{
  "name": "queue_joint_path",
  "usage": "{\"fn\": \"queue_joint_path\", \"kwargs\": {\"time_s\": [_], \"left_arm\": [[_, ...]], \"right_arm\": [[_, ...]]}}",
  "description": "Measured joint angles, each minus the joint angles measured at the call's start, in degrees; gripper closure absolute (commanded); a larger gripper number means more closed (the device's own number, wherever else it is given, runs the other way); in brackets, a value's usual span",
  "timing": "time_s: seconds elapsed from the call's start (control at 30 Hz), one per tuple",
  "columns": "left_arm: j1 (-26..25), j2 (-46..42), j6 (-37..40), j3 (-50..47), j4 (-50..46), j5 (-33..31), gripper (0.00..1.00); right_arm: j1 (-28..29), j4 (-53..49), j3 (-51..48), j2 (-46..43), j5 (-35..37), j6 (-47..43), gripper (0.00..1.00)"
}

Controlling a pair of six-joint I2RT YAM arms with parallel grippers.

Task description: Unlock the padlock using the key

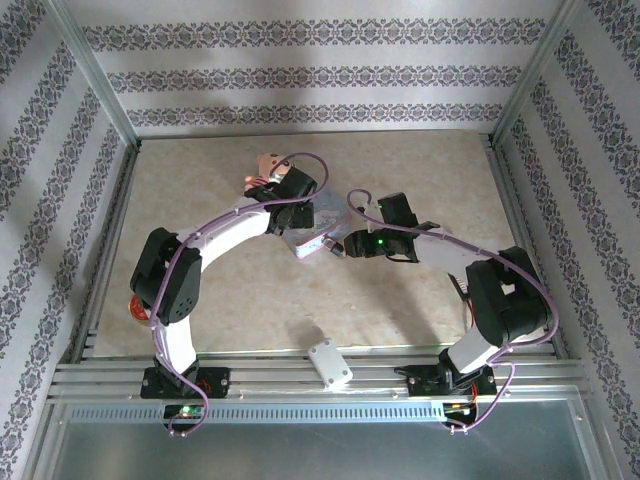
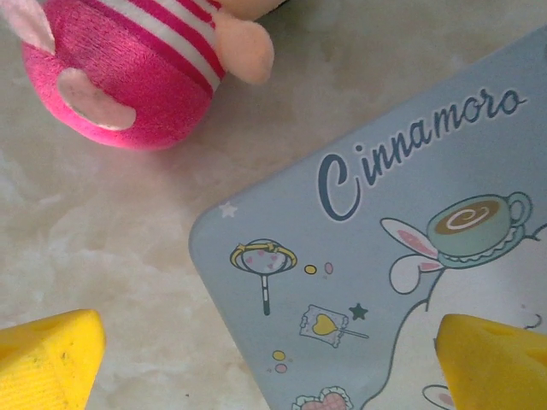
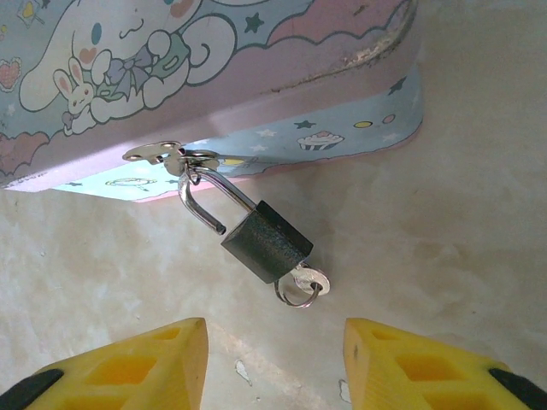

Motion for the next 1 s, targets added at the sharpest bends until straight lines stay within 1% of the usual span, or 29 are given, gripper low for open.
{"fn": "queue_joint_path", "kwargs": {"time_s": [0.13,0.37,0.7,1.0], "left_arm": [[0.0,0.5,0.0,0.0,-0.1,0.3,0.01],[0.1,2.5,-0.5,0.0,0.1,1.7,0.01],[0.4,2.5,-1.2,0.0,0.0,2.4,0.01],[0.4,2.5,-2.1,0.0,0.0,2.5,0.01]], "right_arm": [[0.4,0.0,0.3,0.8,0.1,-0.2,0.58],[2.8,-0.3,1.7,3.6,1.8,-1.8,0.59],[3.5,-0.3,6.0,9.9,3.0,-5.5,0.53],[3.5,0.0,7.9,13.5,1.4,-7.2,0.52]]}}
